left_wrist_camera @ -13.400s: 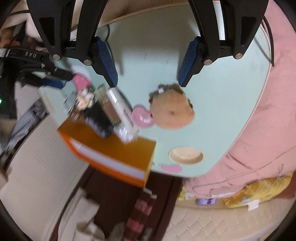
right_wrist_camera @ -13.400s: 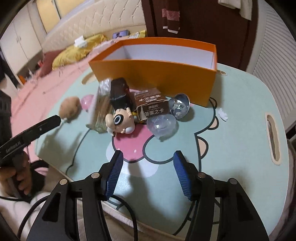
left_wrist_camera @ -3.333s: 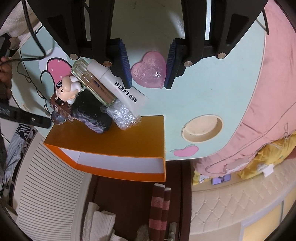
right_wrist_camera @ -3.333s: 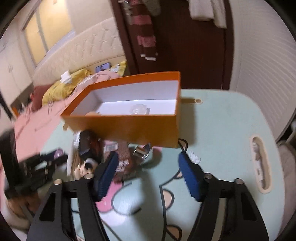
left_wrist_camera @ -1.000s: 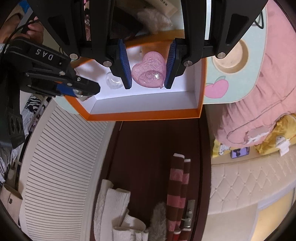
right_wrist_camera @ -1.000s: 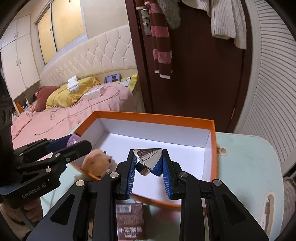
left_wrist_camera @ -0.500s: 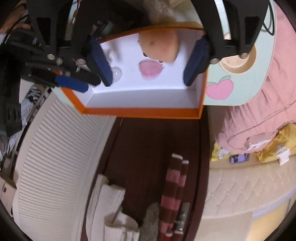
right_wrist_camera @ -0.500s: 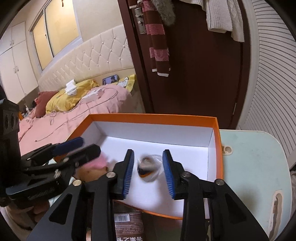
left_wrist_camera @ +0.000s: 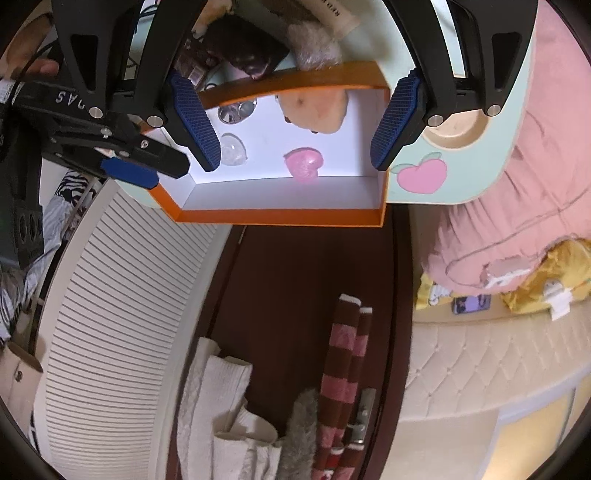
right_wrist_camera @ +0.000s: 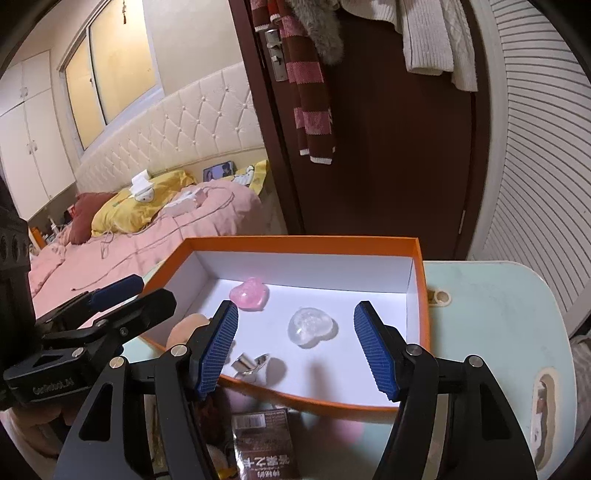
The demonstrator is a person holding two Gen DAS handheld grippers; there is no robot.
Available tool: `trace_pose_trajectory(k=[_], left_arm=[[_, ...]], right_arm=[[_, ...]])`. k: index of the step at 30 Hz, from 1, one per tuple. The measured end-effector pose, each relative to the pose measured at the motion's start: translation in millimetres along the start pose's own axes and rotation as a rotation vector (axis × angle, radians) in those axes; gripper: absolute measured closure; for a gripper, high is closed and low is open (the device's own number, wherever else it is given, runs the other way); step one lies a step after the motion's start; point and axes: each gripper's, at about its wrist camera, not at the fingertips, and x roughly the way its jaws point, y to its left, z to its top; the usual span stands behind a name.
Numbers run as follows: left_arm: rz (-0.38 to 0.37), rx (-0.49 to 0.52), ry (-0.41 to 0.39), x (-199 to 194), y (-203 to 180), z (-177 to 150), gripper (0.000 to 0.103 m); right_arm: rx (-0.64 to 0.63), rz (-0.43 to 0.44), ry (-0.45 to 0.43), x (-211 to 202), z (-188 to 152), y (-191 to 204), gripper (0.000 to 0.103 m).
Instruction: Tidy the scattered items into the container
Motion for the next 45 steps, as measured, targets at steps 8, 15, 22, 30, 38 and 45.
trace_pose_trajectory(k=[8, 15, 22, 30, 38, 45], left_arm=[[0.038, -0.002, -0.029, -43, 7, -4, 0.02], [0.127, 0.015, 0.033, -64, 8, -29, 0.019], [0.104, -0.024, 0.156, -65, 10, -77, 0.018], [0.149, -0.003, 0.27, -49, 8, -107, 0.018], [0.223, 0.042, 0.272, -43, 6, -112, 0.0], [0.221, 0.044, 0.251, -44, 6, -114, 0.0]], right_arm=[[-0.003, -0.002, -0.031, -26, -3, 2, 0.037], [0.008, 0.003, -0.011, -45, -18, 3, 0.037], [-0.02, -0.005, 0.129, -49, -52, 4, 0.037], [-0.084, -0.018, 0.316, -30, -89, 10, 0.037], [-0.2, -0.102, 0.319, -20, -102, 25, 0.011], [-0.217, -0.096, 0.324, -10, -105, 29, 0.001]])
